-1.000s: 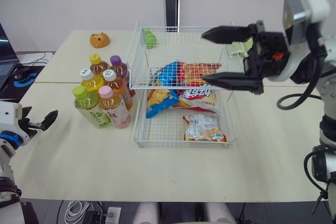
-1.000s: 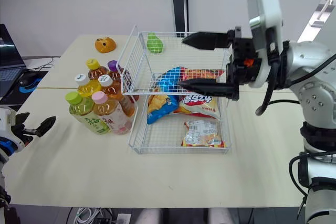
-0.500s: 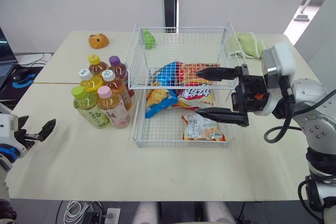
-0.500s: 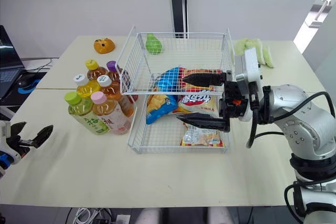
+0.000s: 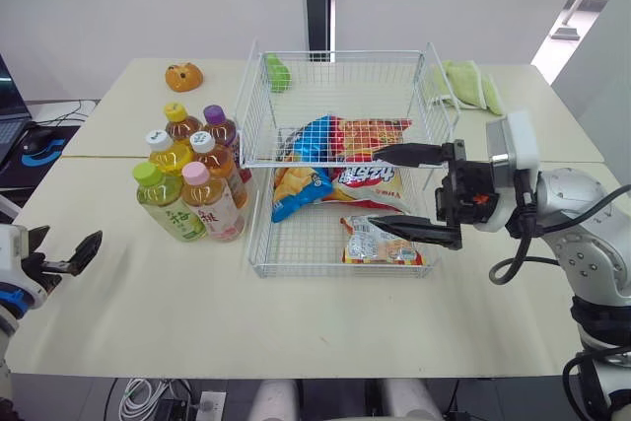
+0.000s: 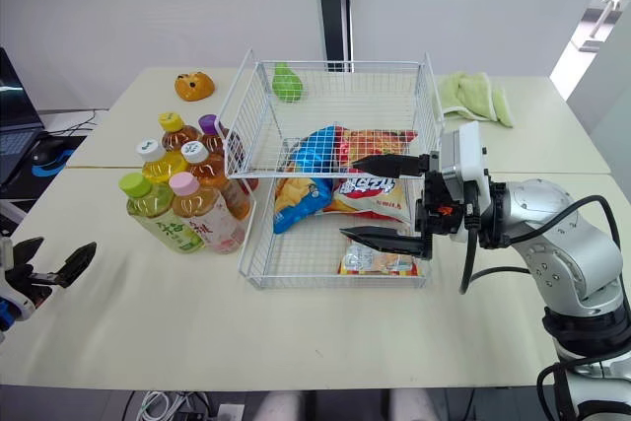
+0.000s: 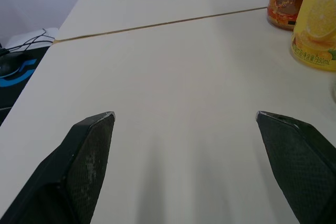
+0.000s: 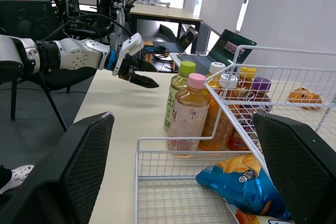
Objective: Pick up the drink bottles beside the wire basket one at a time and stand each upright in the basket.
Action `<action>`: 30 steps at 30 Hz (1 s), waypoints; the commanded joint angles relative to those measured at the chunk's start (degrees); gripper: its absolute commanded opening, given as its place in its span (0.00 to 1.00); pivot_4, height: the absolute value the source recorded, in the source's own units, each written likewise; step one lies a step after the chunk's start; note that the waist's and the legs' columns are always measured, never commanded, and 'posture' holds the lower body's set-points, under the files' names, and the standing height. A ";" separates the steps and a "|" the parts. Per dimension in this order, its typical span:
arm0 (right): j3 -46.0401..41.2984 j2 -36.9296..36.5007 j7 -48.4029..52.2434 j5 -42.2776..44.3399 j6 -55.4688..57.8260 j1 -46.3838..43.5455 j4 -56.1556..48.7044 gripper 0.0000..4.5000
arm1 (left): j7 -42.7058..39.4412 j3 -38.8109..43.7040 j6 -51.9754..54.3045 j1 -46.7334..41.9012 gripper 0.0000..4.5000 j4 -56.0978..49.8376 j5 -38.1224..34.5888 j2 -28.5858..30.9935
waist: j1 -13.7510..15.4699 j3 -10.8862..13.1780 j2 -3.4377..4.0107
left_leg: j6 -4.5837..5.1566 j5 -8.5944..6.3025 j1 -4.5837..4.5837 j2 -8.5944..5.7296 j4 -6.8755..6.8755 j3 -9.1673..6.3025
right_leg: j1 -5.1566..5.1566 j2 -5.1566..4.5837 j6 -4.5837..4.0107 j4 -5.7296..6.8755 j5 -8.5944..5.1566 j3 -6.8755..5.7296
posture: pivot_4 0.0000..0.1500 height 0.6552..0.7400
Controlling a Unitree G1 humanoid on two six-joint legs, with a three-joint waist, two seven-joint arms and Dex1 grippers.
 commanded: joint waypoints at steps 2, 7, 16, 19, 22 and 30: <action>-1.11 -0.44 1.53 1.26 -0.39 -0.16 0.04 1.00 | -0.90 4.19 1.66 3.29 0.99 -6.50 -3.59 -0.79 | -0.02 0.00 0.00 | 0.00 0.00 0.00 0.02 -0.01 0.00 | 0.00 -0.01 0.00 0.00 0.00 0.01 | 1.00 1.00; -1.01 -0.15 2.17 0.64 -0.81 -0.52 1.68 1.00 | -0.34 9.25 7.12 9.54 0.99 -18.22 -9.61 -3.98 | -0.03 0.01 -0.01 | 0.00 0.00 0.01 0.05 -0.01 0.00 | 0.00 -0.03 0.00 -0.01 0.00 0.03 | 1.00 1.00; -0.03 0.08 4.50 0.83 -0.03 -4.55 5.04 1.00 | 4.88 16.70 19.13 25.32 0.99 -49.73 -23.88 -11.40 | 0.06 0.04 -0.04 | -0.01 -0.01 0.03 0.02 0.02 -0.08 | 0.07 -0.22 -0.01 -0.06 -0.01 0.08 | 1.00 1.00; 0.69 0.53 5.34 1.33 0.48 -5.83 5.64 1.00 | 8.23 15.01 20.77 23.36 0.99 -53.69 -24.76 -10.57 | 0.55 0.04 -0.03 | -0.01 0.00 0.11 -0.01 0.06 -0.18 | 0.24 -0.01 -0.06 -0.08 -0.04 0.06 | 1.00 1.00; 0.98 0.67 5.82 1.32 0.63 -6.14 5.63 1.00 | 10.57 12.72 22.00 20.08 0.99 -54.34 -23.62 -9.37 | 0.80 0.04 -0.03 | -0.01 0.00 0.15 -0.06 0.07 -0.22 | 0.34 0.27 -0.11 -0.20 -0.05 0.06 | 1.00 1.00; 0.40 0.26 5.05 1.56 1.49 -5.53 4.26 1.00 | 13.36 7.09 23.68 10.91 0.99 -49.83 -20.76 -7.40 | 0.72 0.05 -0.01 | -0.02 -0.01 0.08 0.02 -0.03 -0.25 | 0.30 0.49 -0.23 -0.43 0.02 0.05 | 1.00 1.00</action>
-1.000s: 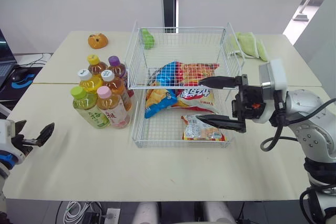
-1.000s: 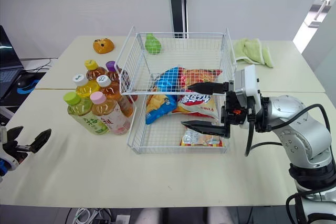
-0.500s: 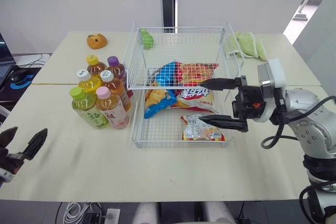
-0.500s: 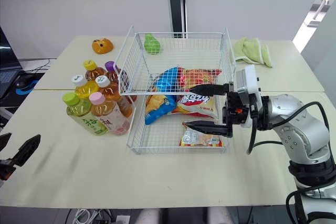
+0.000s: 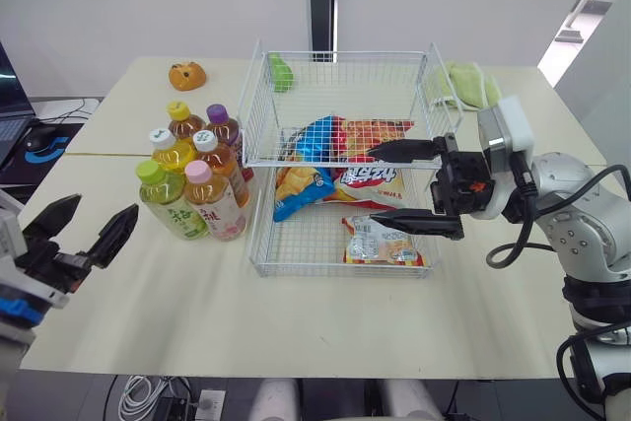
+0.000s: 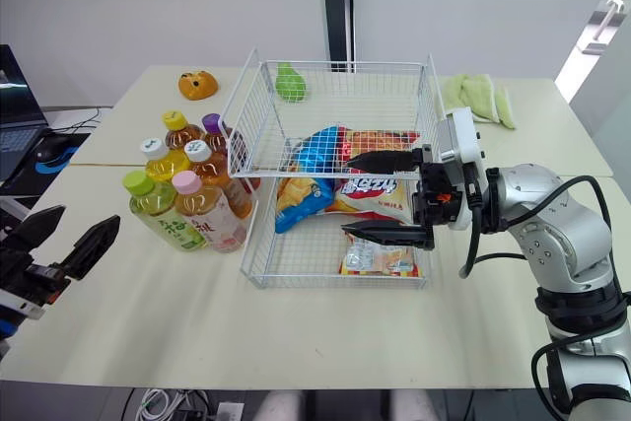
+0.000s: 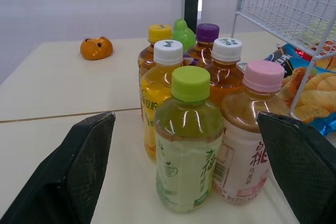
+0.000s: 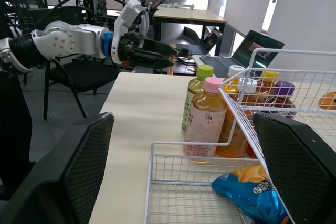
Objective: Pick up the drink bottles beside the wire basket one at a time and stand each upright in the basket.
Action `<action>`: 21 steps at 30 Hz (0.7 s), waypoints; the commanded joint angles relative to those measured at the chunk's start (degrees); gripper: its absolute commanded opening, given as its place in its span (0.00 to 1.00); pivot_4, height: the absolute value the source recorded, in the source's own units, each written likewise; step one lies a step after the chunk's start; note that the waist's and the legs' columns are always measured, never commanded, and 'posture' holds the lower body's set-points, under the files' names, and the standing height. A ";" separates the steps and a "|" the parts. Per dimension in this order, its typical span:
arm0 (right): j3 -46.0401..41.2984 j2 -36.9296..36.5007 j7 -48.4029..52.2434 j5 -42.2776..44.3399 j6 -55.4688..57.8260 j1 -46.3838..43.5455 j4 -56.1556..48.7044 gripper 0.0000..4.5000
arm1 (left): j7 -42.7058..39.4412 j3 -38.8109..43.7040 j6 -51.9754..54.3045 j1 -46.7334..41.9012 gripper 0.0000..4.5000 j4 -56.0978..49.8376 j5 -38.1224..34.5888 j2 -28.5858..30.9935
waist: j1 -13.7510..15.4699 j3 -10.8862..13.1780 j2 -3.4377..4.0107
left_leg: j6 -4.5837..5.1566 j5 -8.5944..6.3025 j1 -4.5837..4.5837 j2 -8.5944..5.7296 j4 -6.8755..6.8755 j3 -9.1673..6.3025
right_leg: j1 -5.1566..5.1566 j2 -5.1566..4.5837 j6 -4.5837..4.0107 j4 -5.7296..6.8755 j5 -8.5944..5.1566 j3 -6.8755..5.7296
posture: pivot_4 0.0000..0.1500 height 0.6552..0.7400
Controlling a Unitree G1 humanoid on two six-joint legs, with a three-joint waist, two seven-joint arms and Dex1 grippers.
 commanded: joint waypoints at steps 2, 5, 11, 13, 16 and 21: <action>-1.67 -0.64 -0.61 1.27 0.36 -0.09 -2.62 1.00 | 0.43 -2.70 -0.36 -4.42 0.99 2.37 2.38 1.54 | -0.04 0.00 0.00 | 0.00 0.00 0.00 -0.01 -0.01 0.02 | 0.00 0.00 0.00 0.00 0.00 0.00 | 1.00 1.00; -2.03 -0.84 -1.10 1.21 0.55 0.25 -3.16 1.00 | -0.33 -4.18 -1.33 -7.39 0.91 4.42 3.66 1.52 | -0.06 0.00 0.00 | 0.00 0.00 -0.01 -0.01 0.00 0.03 | 0.00 0.00 0.00 -0.02 0.00 -0.01 | 1.00 1.00; -2.43 -1.26 -1.25 1.14 0.83 0.65 -3.46 1.00 | -1.55 -7.37 -1.20 -11.74 0.66 7.36 5.81 2.03 | -0.03 0.01 0.01 | -0.01 0.00 -0.01 -0.01 -0.01 0.03 | 0.00 0.00 0.00 -0.03 0.00 -0.01 | 1.00 1.00; -2.47 -1.30 -1.40 1.15 0.90 0.64 -3.53 1.00 | -2.14 -8.18 -1.22 -12.81 0.66 8.20 6.36 2.07 | -0.04 0.01 0.01 | -0.01 0.00 -0.02 -0.01 -0.01 0.02 | 0.00 0.00 0.00 -0.04 0.00 -0.01 | 1.00 1.00; -2.59 -1.36 -1.73 1.25 1.07 0.68 -3.75 1.00 | -3.17 -9.26 -1.41 -14.21 0.66 9.58 7.19 2.04 | -0.05 0.01 0.01 | -0.01 -0.01 -0.02 -0.01 -0.01 0.03 | -0.01 0.00 0.00 -0.04 0.00 -0.01 | 1.00 1.00; -2.79 -1.44 -2.22 1.12 1.09 0.75 -4.00 1.00 | -4.32 -10.50 -2.21 -15.86 0.66 11.45 8.73 1.91 | -0.05 0.01 0.01 | -0.01 -0.01 -0.03 0.00 -0.01 0.02 | -0.02 0.00 0.00 -0.05 0.00 -0.02 | 1.00 1.00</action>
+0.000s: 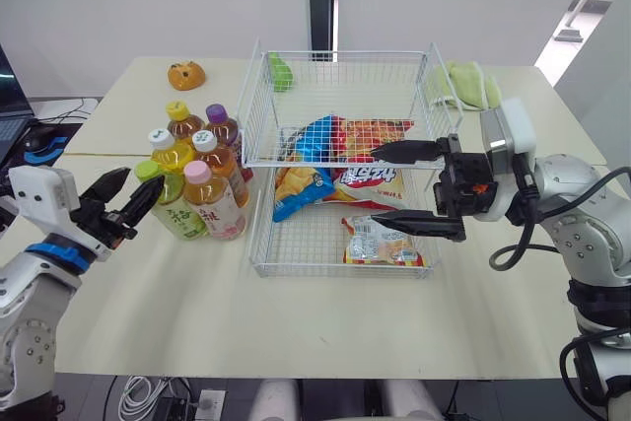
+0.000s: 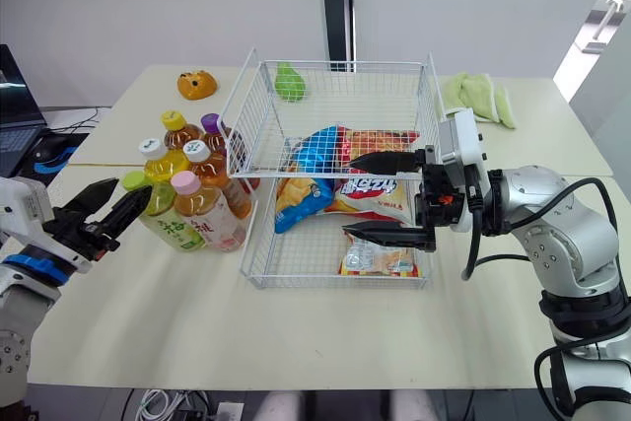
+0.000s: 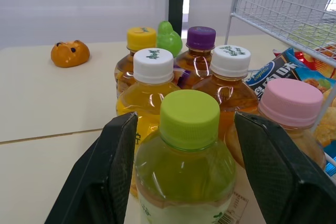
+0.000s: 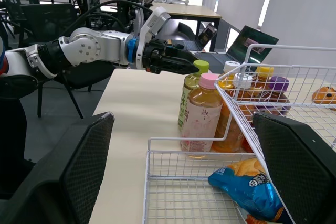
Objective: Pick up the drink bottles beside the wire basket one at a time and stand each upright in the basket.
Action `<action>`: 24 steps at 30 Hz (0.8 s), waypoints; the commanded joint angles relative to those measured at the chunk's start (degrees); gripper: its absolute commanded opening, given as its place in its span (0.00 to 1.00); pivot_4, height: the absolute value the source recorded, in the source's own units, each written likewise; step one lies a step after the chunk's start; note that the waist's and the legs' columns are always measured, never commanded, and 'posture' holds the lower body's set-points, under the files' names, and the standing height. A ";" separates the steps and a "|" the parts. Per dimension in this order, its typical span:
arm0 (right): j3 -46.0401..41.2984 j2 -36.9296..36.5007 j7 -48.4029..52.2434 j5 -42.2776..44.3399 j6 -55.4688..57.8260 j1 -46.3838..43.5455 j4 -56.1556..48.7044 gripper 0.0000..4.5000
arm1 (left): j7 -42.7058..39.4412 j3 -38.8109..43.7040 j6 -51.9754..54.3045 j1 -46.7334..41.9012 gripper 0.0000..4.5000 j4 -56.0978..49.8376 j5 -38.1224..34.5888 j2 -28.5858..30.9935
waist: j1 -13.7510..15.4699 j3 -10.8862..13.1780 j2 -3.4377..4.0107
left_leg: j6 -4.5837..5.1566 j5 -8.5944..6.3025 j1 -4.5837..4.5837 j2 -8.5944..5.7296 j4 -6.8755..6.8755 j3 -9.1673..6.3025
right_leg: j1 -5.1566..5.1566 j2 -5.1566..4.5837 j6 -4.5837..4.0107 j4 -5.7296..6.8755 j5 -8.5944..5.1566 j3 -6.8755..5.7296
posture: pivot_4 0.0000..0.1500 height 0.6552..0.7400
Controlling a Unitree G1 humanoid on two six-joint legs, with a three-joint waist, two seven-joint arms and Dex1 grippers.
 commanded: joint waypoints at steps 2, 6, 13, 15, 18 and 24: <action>-1.97 -0.82 -0.64 1.18 0.02 0.00 -2.24 1.00 | -1.20 -0.62 -1.75 -1.72 0.66 0.80 1.43 0.84 | 0.00 0.00 0.00 | 0.00 0.00 0.00 0.00 0.00 -0.01 | 0.00 0.00 0.00 0.00 0.00 0.00 | 1.00 1.00; -2.22 -1.09 -0.76 1.29 0.19 0.11 -2.45 1.00 | -1.57 -1.79 -2.11 -3.41 0.66 1.92 2.55 0.61 | 0.01 0.00 0.00 | 0.00 0.00 -0.02 0.00 0.00 -0.01 | 0.00 0.00 0.00 -0.01 0.00 0.01 | 1.00 1.00; -2.65 -1.49 -1.76 2.07 0.83 1.01 -4.06 1.00 | -1.99 -2.71 -2.91 -5.21 0.66 3.52 3.63 0.58 | -0.03 0.01 0.00 | 0.00 0.00 -0.02 0.00 -0.01 -0.01 | 0.00 -0.01 0.00 -0.02 0.00 0.01 | 1.00 1.00; -2.72 -1.56 -2.05 2.21 0.95 1.15 -4.28 1.00 | -2.13 -2.88 -3.02 -5.59 0.66 3.98 3.96 0.74 | -0.02 0.00 0.00 | 0.00 0.00 -0.03 0.00 -0.01 -0.02 | 0.00 -0.01 0.00 -0.02 0.00 0.00 | 1.00 1.00; -2.71 -1.69 -2.32 2.37 0.96 1.17 -4.38 1.00 | -2.30 -3.04 -3.13 -6.00 0.66 4.49 4.41 0.77 | -0.03 0.01 0.00 | 0.00 0.00 -0.02 0.00 -0.01 -0.01 | 0.00 -0.01 0.01 -0.02 0.00 -0.01 | 1.00 1.00; -2.51 -1.62 -2.75 2.46 0.81 1.08 -4.30 1.00 | -2.75 -3.46 -3.44 -6.81 0.58 5.29 4.79 0.75 | -0.01 0.01 -0.01 | 0.00 0.00 -0.04 0.00 -0.01 -0.03 | 0.00 -0.01 0.01 -0.03 0.00 -0.01 | 1.00 1.00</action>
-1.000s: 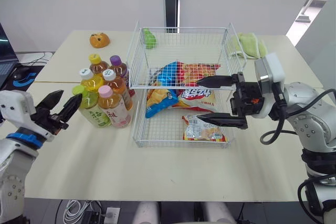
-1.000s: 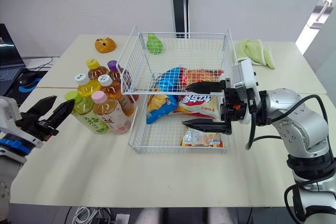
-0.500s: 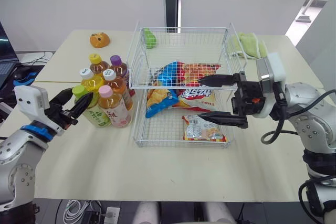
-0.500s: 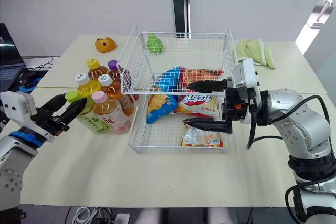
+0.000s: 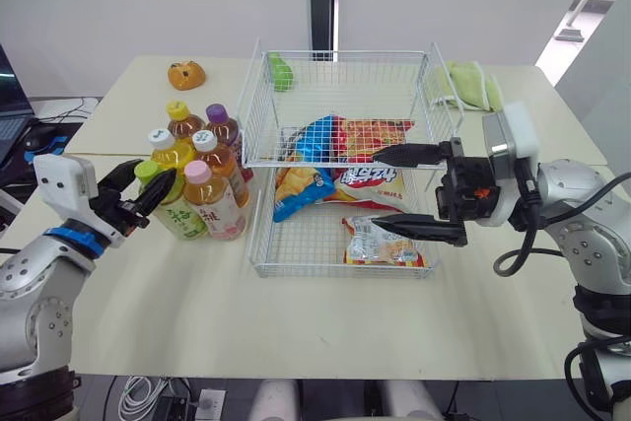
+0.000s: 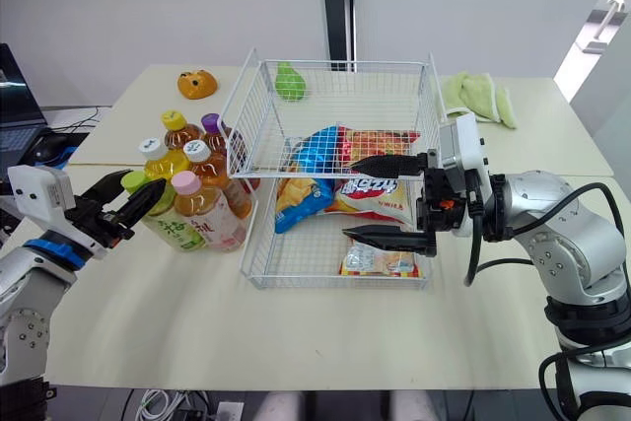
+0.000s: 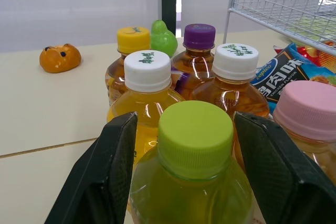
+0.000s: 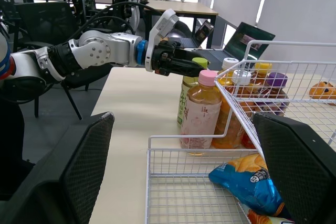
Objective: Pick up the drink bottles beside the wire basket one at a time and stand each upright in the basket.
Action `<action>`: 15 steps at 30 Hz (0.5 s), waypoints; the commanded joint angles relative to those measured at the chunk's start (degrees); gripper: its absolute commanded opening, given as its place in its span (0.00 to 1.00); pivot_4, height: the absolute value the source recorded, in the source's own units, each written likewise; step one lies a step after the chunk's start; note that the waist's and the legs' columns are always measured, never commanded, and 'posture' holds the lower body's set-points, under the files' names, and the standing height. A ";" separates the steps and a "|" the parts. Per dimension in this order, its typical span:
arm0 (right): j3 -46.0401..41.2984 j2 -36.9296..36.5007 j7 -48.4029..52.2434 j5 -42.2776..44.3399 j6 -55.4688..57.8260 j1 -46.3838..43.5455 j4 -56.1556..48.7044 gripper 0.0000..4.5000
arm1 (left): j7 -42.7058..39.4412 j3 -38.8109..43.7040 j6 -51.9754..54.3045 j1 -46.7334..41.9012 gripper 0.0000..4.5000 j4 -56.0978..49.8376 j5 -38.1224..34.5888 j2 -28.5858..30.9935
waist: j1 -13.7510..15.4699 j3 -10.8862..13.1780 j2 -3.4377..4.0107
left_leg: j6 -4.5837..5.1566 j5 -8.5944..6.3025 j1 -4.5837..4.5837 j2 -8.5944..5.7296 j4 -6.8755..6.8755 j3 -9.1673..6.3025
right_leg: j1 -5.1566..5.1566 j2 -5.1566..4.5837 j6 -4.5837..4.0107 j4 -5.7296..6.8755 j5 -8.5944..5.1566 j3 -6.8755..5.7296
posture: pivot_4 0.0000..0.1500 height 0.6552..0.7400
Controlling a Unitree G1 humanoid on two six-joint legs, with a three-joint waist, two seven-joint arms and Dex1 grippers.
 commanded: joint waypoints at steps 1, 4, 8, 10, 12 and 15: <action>-1.92 -0.51 -0.33 0.99 -0.47 -0.39 -1.72 1.00 | -0.35 0.50 -1.09 -0.95 0.54 -0.39 0.37 0.72 | 0.00 0.00 0.00 | 0.00 0.00 0.00 0.00 0.00 0.01 | 0.00 0.00 0.00 0.00 0.00 0.00 | 1.00 1.00; -1.64 -0.32 -0.41 0.84 -0.49 -0.65 -1.47 1.00 | -0.61 0.28 -0.83 -1.27 0.33 -0.01 0.42 0.84 | 0.00 0.00 0.00 | 0.00 0.00 0.00 0.00 0.00 0.01 | 0.00 0.00 0.00 0.00 0.00 0.00 | 1.00 1.00; -1.43 -0.09 -0.49 0.65 -0.57 -0.93 -1.04 1.00 | -0.47 0.11 -0.66 -1.44 0.30 0.04 0.46 0.70 | 0.00 0.00 0.00 | 0.00 0.00 0.00 0.00 0.00 0.00 | 0.00 -0.01 0.00 -0.01 0.00 0.00 | 1.00 1.00; -1.36 -0.09 -0.35 0.45 -0.75 -0.94 -0.80 1.00 | -0.50 0.24 -0.65 -1.23 0.30 -0.14 0.37 0.64 | 0.00 0.00 0.00 | 0.00 0.00 0.00 0.00 0.00 0.00 | 0.00 -0.01 0.00 0.00 0.00 0.00 | 1.00 1.00; -1.28 -0.09 -0.21 0.29 -0.89 -0.95 -0.66 1.00 | -0.58 0.58 -0.51 -0.93 0.30 -0.55 0.11 0.75 | 0.00 0.00 0.00 | 0.00 0.00 0.00 0.00 0.00 0.00 | 0.00 -0.01 0.00 0.00 0.00 0.00 | 1.00 1.00; -1.25 -0.08 -0.13 0.15 -1.10 -1.00 -0.59 1.00 | -0.88 1.55 0.54 -0.65 0.30 -1.96 -1.22 1.38 | 0.00 0.00 0.00 | 0.00 0.00 0.00 0.00 0.00 0.00 | 0.00 -0.01 0.00 0.00 0.00 0.01 | 1.00 1.00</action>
